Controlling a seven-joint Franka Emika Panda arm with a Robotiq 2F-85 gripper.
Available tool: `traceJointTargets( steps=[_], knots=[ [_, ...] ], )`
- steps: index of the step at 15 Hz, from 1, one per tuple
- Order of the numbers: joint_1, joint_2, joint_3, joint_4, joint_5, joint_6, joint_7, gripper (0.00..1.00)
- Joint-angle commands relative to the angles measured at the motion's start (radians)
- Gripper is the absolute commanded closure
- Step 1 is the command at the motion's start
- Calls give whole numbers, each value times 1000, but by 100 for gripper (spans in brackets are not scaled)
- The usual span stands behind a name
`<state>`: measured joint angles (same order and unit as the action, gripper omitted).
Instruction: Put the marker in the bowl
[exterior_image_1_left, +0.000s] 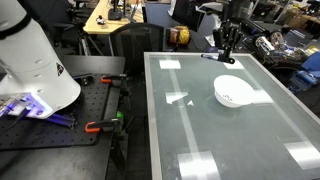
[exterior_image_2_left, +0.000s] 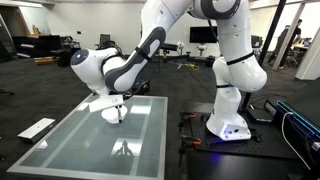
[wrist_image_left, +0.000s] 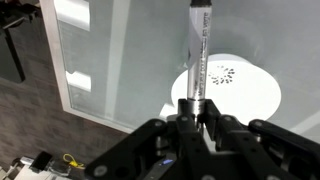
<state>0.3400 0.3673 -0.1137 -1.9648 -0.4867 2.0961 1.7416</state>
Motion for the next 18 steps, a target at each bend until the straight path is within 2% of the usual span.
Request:
traceJointTargets(
  steps=[1, 2, 3, 4, 8, 9, 14, 18],
  knots=[
    [-26, -16, 26, 18, -31, -98, 77, 95],
    [-32, -13, 29, 22, -31, -111, 84, 95],
    [-43, -2, 43, 14, -25, -70, 55, 95],
    [-47, -1, 46, 14, -25, -73, 58, 81],
    [-55, 3, 57, 14, -23, -72, 56, 81],
    [-55, 4, 57, 14, -23, -72, 56, 95],
    [-66, 16, 22, 28, -99, -57, 223, 95],
    [-107, 24, 19, 39, -154, -50, 315, 95]
  ],
)
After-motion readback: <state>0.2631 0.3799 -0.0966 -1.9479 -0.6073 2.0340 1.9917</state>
